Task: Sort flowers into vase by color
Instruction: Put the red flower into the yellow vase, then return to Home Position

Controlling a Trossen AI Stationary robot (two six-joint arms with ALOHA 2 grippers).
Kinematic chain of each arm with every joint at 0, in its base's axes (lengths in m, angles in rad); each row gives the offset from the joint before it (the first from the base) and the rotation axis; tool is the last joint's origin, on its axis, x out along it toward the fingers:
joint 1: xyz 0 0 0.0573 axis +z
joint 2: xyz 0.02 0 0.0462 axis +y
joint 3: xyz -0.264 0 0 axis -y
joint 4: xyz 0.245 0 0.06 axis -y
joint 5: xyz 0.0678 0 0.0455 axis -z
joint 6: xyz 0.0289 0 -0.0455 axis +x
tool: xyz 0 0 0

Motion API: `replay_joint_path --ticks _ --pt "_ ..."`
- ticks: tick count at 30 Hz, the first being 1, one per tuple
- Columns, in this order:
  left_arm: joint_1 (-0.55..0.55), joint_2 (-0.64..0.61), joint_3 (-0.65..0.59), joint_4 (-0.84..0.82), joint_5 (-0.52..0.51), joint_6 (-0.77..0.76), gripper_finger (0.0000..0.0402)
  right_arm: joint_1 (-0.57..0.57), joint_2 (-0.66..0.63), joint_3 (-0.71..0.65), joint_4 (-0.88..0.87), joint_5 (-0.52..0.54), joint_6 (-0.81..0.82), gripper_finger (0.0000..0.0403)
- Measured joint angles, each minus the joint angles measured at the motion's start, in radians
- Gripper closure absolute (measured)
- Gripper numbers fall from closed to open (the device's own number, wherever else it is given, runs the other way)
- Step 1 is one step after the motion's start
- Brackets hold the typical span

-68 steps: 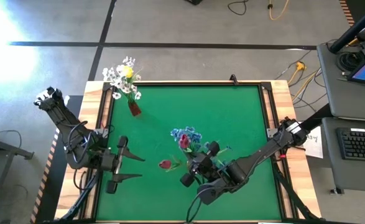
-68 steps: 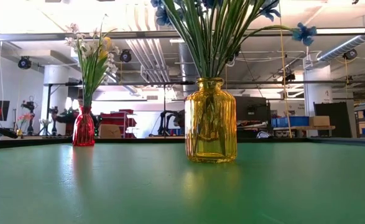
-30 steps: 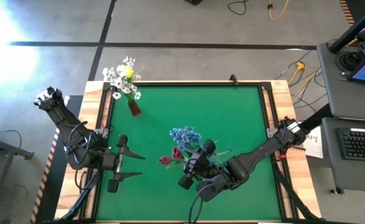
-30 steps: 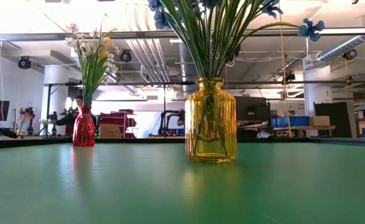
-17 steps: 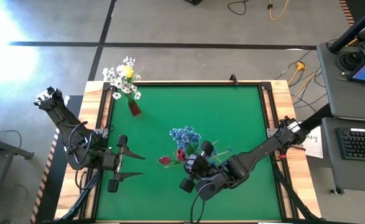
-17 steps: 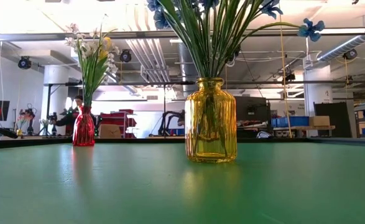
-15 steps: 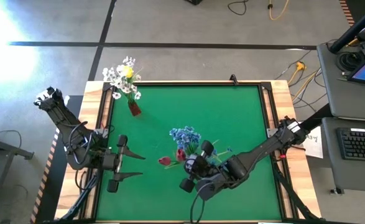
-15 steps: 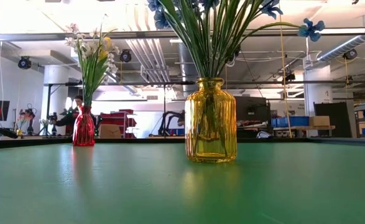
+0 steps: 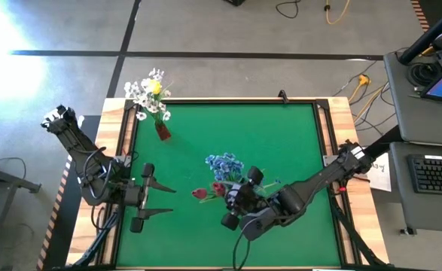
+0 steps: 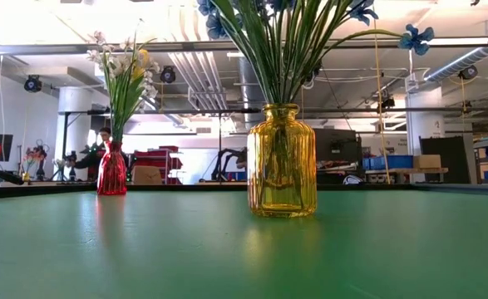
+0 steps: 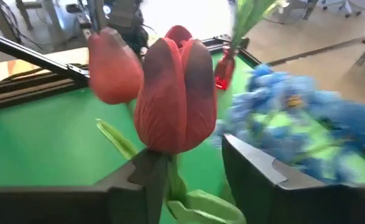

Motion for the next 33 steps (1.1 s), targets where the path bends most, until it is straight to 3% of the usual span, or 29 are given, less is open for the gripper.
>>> replay_joint_path --ticks 6,15,24,33 --pt "0.000 -0.041 0.017 -0.046 -0.016 0.018 0.0187 0.000 -0.005 0.128 -0.230 -0.051 0.026 0.0220" --pt "0.000 -0.196 0.017 -0.081 -0.053 0.053 0.0187 0.000 -0.009 0.244 -0.250 -0.130 -0.114 0.0202" --pt "0.000 -0.246 0.006 -0.113 -0.052 0.038 0.0187 -0.014 -0.012 0.210 -0.317 -0.143 -0.021 0.0194" --pt "0.000 -0.224 0.005 -0.111 -0.052 0.038 0.0187 -0.017 -0.012 0.208 -0.334 -0.221 0.025 0.0123"
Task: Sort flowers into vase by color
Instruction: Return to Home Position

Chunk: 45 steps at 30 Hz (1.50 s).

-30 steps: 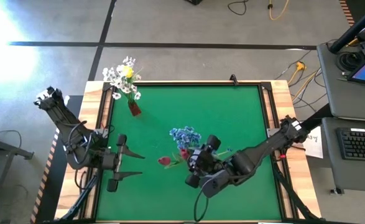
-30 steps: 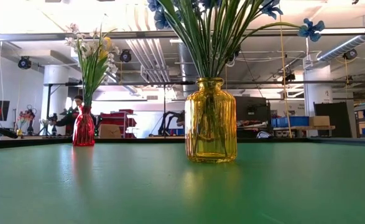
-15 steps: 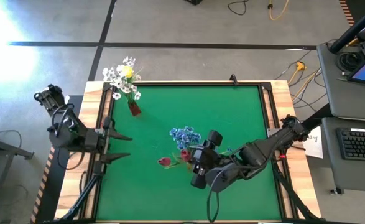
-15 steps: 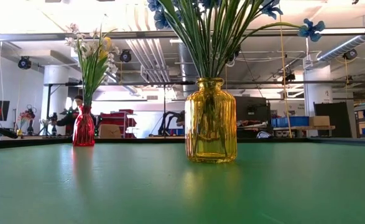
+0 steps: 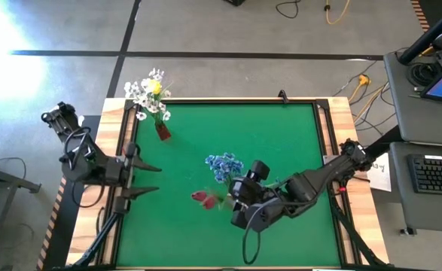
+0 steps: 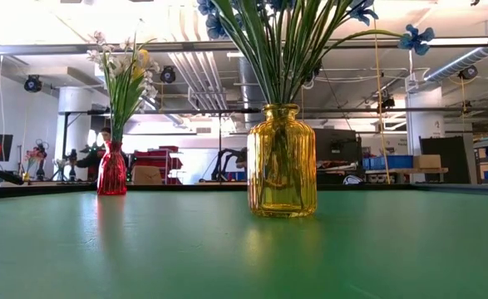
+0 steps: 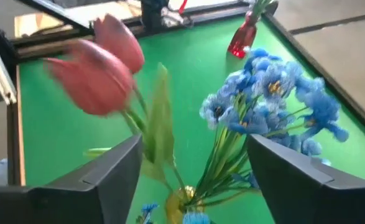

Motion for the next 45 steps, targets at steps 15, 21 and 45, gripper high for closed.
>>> replay_joint_path --ticks 15,21,45 --pt "-0.002 -0.066 0.055 -0.082 -0.042 0.071 0.0187 0.005 -0.147 -0.012 -0.036 -0.003 -0.304 0.0100" --pt "0.000 -0.174 -0.036 -0.085 -0.051 0.099 0.0187 0.012 -0.263 -0.140 0.062 0.014 -0.477 0.0114" --pt "0.000 -0.675 -0.468 0.014 0.190 0.111 0.0244 0.013 -0.985 -1.171 0.914 -0.146 -0.590 0.0117"
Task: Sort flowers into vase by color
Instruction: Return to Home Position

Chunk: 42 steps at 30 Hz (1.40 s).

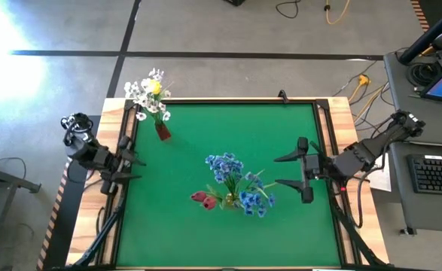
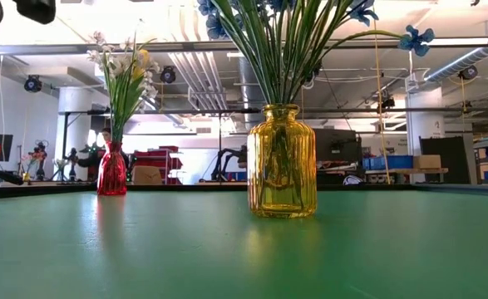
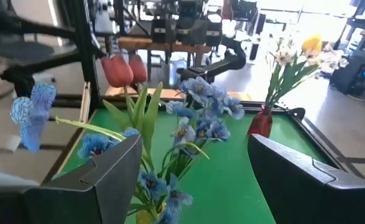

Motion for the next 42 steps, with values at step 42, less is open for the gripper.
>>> replay_joint_path --ticks 42 --pt "0.632 -0.080 -0.342 0.163 0.398 -0.013 0.0402 -0.395 -0.318 -0.490 0.444 -0.472 -0.074 0.0117"
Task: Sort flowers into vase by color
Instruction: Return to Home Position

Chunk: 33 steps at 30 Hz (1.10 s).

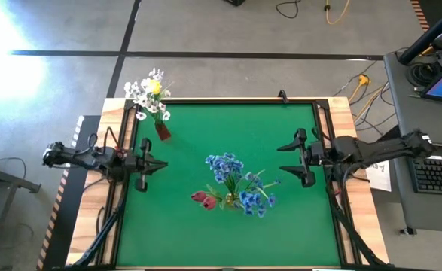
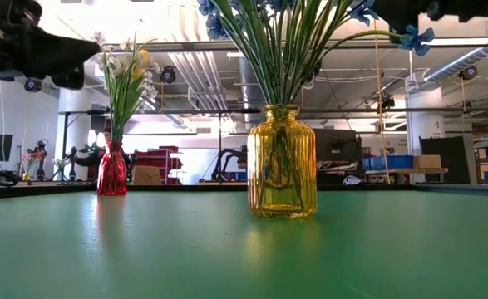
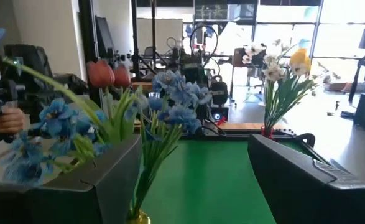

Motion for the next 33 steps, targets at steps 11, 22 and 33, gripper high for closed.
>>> replay_joint_path --ticks 11,22,33 --pt "0.002 0.004 -0.034 0.016 0.048 -0.045 0.0401 -0.006 -0.194 -0.310 0.216 0.010 0.020 0.0119" --pt "0.002 0.007 -0.034 0.012 0.017 -0.085 0.0401 -0.007 -0.298 -0.380 0.192 0.057 -0.077 0.0161" --pt "0.002 0.016 -0.030 0.004 0.015 -0.321 0.0401 -0.008 -0.488 -0.378 -0.067 0.047 -0.206 0.0195"
